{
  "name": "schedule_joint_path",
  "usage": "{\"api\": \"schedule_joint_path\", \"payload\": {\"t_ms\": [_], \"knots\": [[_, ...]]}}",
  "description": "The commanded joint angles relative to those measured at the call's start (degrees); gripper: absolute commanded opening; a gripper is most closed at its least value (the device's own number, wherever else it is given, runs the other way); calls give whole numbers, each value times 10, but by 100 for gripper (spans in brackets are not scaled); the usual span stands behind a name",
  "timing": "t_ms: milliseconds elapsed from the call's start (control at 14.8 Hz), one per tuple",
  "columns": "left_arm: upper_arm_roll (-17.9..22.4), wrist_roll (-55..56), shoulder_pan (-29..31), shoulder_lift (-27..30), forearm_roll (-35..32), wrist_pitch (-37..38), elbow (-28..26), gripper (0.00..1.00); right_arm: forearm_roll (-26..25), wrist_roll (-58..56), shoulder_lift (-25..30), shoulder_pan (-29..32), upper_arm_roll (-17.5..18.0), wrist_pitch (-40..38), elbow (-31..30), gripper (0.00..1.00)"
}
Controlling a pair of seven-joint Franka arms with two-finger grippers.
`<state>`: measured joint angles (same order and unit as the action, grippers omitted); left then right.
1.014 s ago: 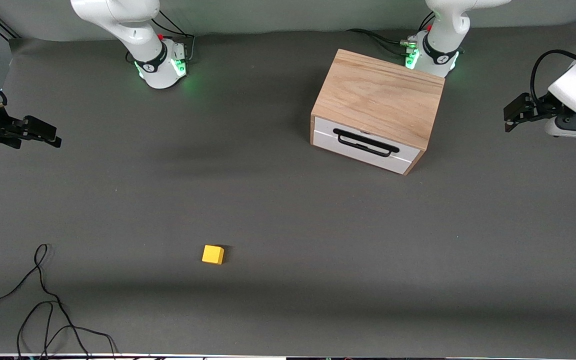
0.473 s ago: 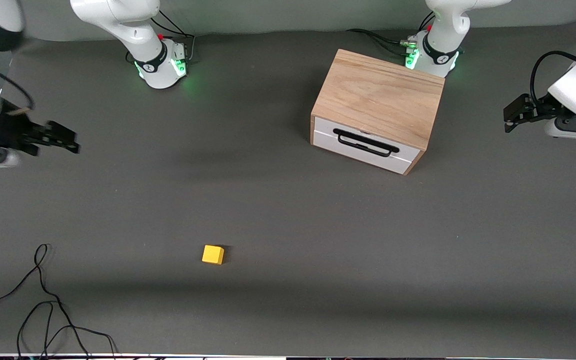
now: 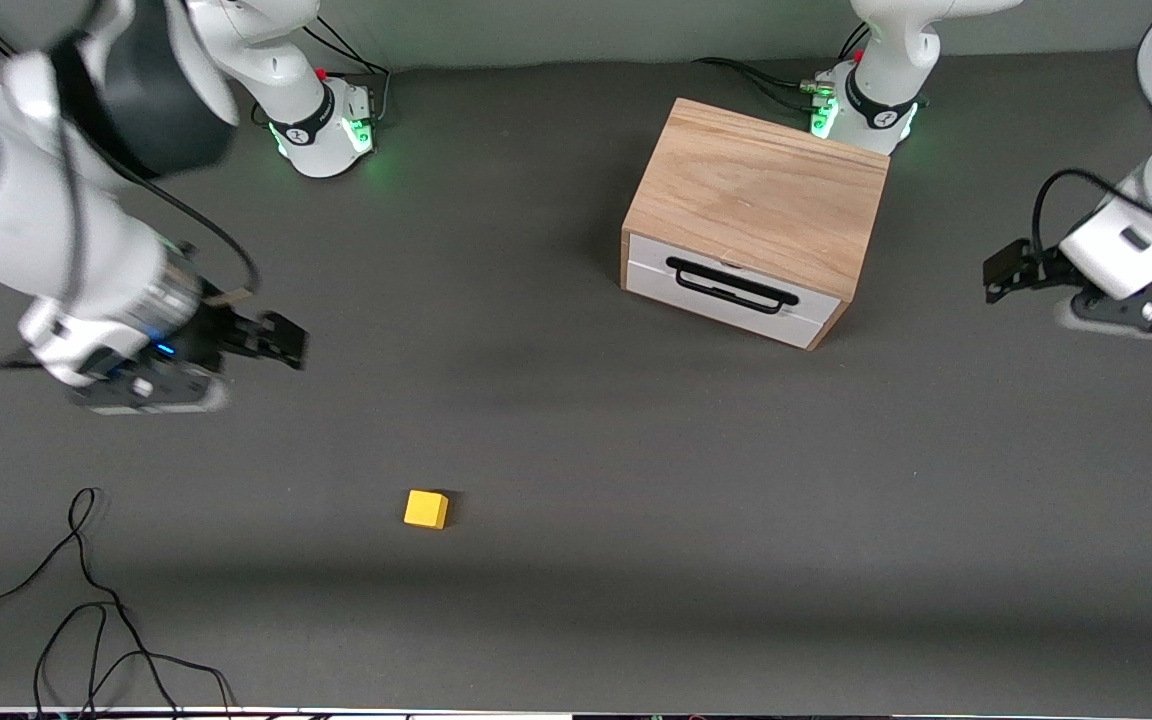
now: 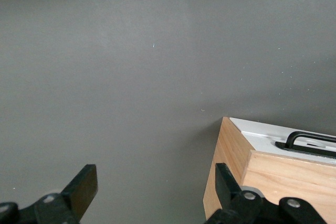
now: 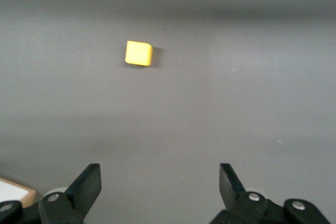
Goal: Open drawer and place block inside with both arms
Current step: 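Move the right gripper down to the yellow cube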
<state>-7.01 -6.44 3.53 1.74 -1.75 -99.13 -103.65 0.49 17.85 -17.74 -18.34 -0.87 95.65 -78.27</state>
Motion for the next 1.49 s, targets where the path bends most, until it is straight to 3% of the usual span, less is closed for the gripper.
{"api": "schedule_joint_path", "payload": {"t_ms": [0, 270, 743, 1081, 1284, 1419], "knots": [[1, -4, -2, 24, 3, 44, 5, 100, 0, 22, -92, -18, -5, -16, 111, 100], [3, -4, 2, 22, 1, 82, 16, 100, -2, 18, -113, -28, -5, 28, 101, 100], [26, 5, 9, 23, 58, 121, 34, 100, 1, 25, -156, -37, -5, 169, -4, 100], [25, 119, 4, 2, 56, 188, 27, 100, 1, 86, -222, -36, -5, 249, -3, 100], [23, 123, 2, -10, 58, 193, 27, 100, 0, 97, -252, -36, -5, 296, -2, 100], [22, 201, 0, -25, 96, 184, 27, 100, -1, 98, -269, -36, -7, 323, -2, 100]]}}
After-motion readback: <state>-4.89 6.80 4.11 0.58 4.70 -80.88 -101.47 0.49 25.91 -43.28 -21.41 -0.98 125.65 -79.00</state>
